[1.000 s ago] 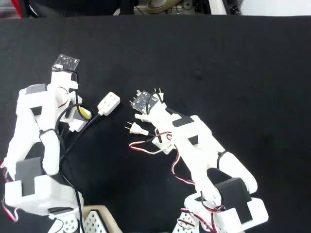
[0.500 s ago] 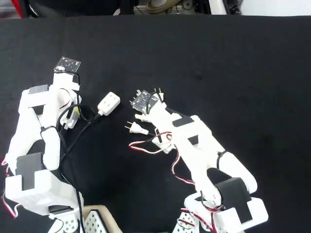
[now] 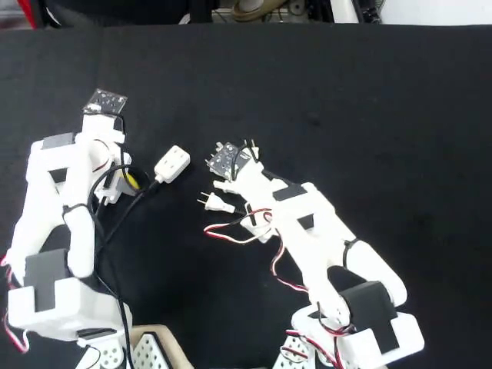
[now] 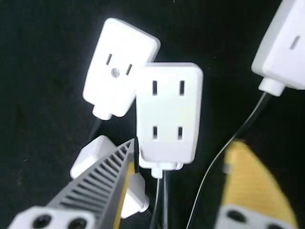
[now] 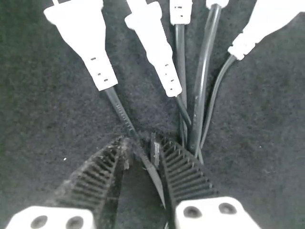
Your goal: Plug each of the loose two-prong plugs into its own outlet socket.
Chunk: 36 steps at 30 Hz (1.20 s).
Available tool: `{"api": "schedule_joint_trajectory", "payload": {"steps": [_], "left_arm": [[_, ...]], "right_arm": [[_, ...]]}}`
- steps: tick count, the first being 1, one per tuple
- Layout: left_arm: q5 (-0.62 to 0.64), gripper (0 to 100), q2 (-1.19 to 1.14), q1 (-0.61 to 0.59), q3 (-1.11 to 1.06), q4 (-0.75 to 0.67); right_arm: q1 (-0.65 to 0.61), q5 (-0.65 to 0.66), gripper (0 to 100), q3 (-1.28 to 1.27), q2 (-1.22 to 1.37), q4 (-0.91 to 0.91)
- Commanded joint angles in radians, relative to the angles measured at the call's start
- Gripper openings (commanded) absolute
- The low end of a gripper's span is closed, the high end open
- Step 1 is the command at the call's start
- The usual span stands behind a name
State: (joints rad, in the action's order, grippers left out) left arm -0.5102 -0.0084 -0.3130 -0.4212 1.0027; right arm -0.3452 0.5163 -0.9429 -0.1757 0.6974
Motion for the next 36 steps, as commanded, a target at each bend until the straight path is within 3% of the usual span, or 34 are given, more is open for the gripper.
{"api": "schedule_joint_trajectory", "payload": {"steps": [1,10,19,24,31,36], "left_arm": [[-0.009,34,0.112,0.012,0.015,0.018],[-0.011,26,0.023,0.085,0.012,-0.077],[-0.011,15,0.012,0.087,0.008,-0.075],[-0.044,17,0.012,0.087,-0.019,-0.083],[-0.054,38,0.025,0.082,0.048,-0.051],[-0.054,37,0.009,0.051,0.189,0.023]], "right_arm": [[0.021,-0.003,8.4,0.015,-0.019,-0.017],[0.021,-0.005,8.4,0.012,-0.019,-0.017],[0.023,0.000,8.4,0.012,-0.024,-0.015],[0.023,0.000,8.4,0.012,-0.024,-0.014],[0.023,0.000,8.4,0.012,-0.021,-0.015],[0.023,0.000,8.4,0.012,-0.022,-0.015]]}}
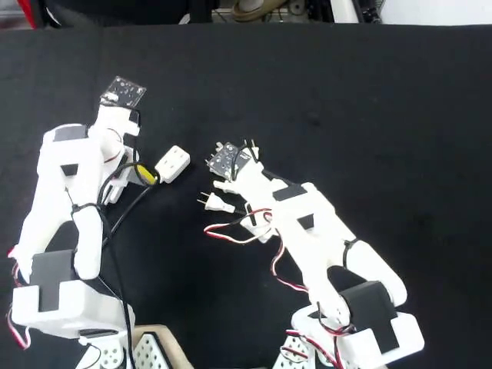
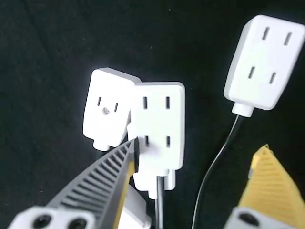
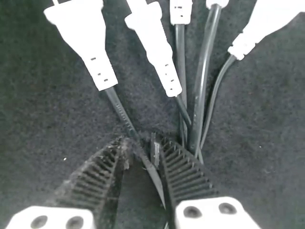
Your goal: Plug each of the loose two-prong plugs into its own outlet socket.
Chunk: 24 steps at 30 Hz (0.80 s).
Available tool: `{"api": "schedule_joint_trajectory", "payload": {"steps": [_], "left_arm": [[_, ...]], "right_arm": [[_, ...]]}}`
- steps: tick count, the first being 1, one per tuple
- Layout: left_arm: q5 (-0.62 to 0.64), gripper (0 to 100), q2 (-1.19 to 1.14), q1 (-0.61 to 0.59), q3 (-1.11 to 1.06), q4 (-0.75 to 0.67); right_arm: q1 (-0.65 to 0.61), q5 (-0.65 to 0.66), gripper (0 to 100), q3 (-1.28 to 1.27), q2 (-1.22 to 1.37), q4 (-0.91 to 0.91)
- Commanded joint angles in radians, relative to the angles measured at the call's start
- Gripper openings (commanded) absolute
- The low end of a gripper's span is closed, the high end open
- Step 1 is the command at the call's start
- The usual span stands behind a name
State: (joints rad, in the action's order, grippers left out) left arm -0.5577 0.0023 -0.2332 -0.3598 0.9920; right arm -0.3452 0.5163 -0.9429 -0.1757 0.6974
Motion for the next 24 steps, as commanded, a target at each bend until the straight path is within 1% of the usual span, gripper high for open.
{"api": "schedule_joint_trajectory", "payload": {"steps": [1,4,10,13,16,18,22,23,24], "left_arm": [[-0.006,37,-0.008,-0.031,0.140,0.029],[-0.006,37,-0.035,-0.036,0.163,-0.003],[-0.008,37,-0.150,-0.015,0.197,-0.008],[-0.038,37,-0.213,-0.002,0.202,-0.008],[-0.043,37,-0.238,0.002,0.197,-0.003],[-0.043,30,-0.232,0.001,0.197,-0.002],[-0.041,11,-0.199,0.004,0.191,0.009],[-0.041,10,-0.192,0.007,0.182,0.014],[-0.044,10,-0.184,0.010,0.170,0.021]], "right_arm": [[0.023,0.000,8.4,0.012,-0.022,-0.015],[0.023,0.002,8.4,0.012,-0.022,-0.017],[0.023,0.002,8.4,0.012,-0.021,-0.017],[0.023,0.002,8.4,0.012,-0.021,-0.017],[0.023,0.002,8.4,0.012,-0.021,-0.017],[0.023,0.002,8.4,0.012,-0.021,-0.017],[0.023,0.002,8.4,0.013,-0.021,-0.017],[0.023,0.002,8.4,0.013,-0.021,-0.017],[0.023,0.002,8.4,0.013,-0.021,-0.017]]}}
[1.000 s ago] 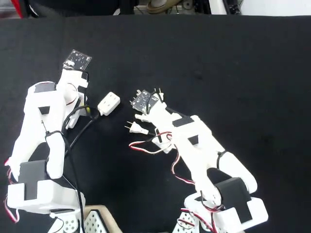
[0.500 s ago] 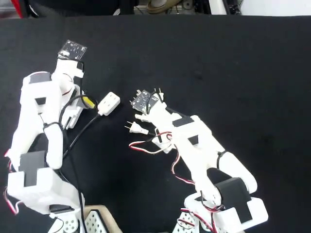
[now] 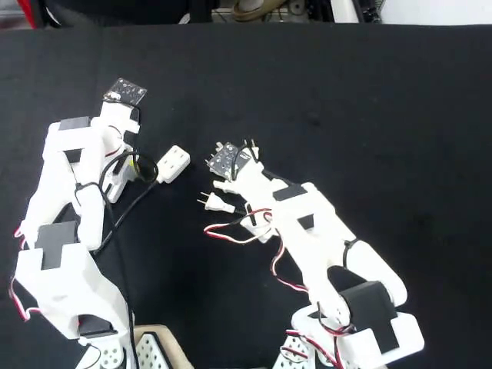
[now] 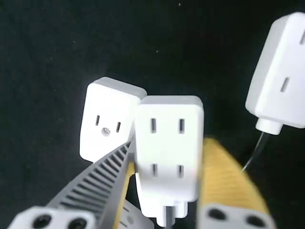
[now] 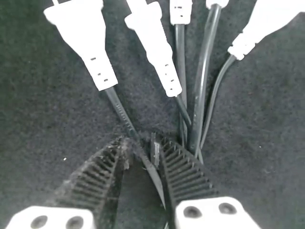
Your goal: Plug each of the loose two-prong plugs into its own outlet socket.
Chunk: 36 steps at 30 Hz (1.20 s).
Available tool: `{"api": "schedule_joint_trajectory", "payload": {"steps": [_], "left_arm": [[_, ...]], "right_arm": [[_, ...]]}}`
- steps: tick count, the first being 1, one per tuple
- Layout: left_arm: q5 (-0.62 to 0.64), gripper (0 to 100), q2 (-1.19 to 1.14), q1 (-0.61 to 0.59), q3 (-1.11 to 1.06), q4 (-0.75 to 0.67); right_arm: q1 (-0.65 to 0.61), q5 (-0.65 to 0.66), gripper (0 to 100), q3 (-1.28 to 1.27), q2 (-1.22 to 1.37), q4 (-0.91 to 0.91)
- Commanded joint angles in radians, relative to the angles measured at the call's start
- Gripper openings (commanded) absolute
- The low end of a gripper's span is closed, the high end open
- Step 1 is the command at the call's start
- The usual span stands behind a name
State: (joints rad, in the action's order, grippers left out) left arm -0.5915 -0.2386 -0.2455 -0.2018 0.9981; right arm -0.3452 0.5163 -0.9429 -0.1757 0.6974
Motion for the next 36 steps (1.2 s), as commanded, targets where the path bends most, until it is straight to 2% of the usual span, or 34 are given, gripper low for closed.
{"api": "schedule_joint_trajectory", "payload": {"steps": [1,8,15,20,24,28,30,34,36], "left_arm": [[-0.012,11,0.069,0.025,-0.004,0.018],[-0.015,10,0.259,0.050,-0.171,0.021],[-0.046,10,0.697,0.094,-0.515,0.060],[-0.049,9,1.046,0.180,-0.768,0.204],[-0.097,8,1.324,0.314,-0.970,0.279],[-0.120,8,1.591,0.435,-1.171,0.287],[-0.133,8,1.709,0.447,-1.245,0.278],[-0.233,8,1.884,0.446,-1.302,0.358],[-0.222,13,1.926,0.446,-1.322,0.358]], "right_arm": [[0.023,0.002,8.4,0.013,-0.021,-0.017],[0.023,0.002,8.4,0.015,-0.021,-0.017],[0.025,0.002,8.3,0.016,-0.019,-0.017],[0.025,0.002,8.3,0.016,-0.019,-0.017],[0.026,0.002,8.2,0.016,-0.019,-0.017],[0.041,-0.002,8.2,0.018,-0.027,-0.012],[0.058,-0.003,8.2,0.019,-0.027,-0.012],[0.066,-0.006,8.2,0.028,-0.025,-0.009],[0.068,-0.006,8.2,0.030,-0.027,-0.009]]}}
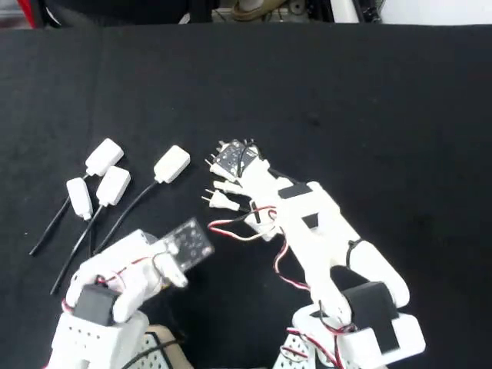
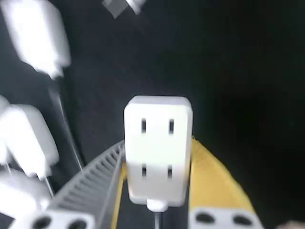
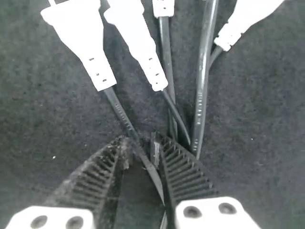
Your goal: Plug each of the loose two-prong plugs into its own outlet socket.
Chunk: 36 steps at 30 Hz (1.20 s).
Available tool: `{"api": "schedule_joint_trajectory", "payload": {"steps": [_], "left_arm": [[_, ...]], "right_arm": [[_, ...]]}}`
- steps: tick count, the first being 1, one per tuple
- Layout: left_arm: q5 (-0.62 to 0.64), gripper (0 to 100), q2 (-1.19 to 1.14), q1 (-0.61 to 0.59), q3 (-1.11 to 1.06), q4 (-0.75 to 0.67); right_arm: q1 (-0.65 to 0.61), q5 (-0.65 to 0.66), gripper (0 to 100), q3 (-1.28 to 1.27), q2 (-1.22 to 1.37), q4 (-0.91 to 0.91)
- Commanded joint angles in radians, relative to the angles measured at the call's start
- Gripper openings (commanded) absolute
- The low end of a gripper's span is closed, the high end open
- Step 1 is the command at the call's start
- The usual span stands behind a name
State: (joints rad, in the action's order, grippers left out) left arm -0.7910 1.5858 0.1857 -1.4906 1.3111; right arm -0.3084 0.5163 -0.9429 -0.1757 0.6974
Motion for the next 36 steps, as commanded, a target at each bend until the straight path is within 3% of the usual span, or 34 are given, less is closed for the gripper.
{"api": "schedule_joint_trajectory", "payload": {"steps": [1,4,7,12,16,22,29,36], "left_arm": [[-0.009,18,0.109,0.015,-0.039,0.043],[0.000,28,0.109,0.015,-0.045,0.041],[-0.002,33,0.110,0.019,-0.044,0.041],[0.002,33,0.109,0.015,-0.008,0.040],[0.087,33,0.091,0.015,0.064,0.043],[0.153,33,-0.118,-0.048,0.185,0.002],[0.278,33,-0.393,-0.102,0.234,-0.170],[0.404,33,-0.500,-0.173,0.266,-0.278]], "right_arm": [[0.031,-0.006,8.2,0.030,-0.027,-0.009],[0.029,-0.006,8.2,0.030,-0.024,-0.009],[0.031,-0.006,8.2,0.031,-0.024,-0.009],[0.031,-0.006,8.2,0.031,-0.019,-0.012],[0.032,-0.020,8.2,0.051,-0.019,-0.006],[0.035,-0.091,8.3,0.120,-0.019,0.098],[0.074,-0.091,8.4,0.133,-0.019,0.110],[0.069,-0.091,8.5,0.137,-0.018,0.112]]}}
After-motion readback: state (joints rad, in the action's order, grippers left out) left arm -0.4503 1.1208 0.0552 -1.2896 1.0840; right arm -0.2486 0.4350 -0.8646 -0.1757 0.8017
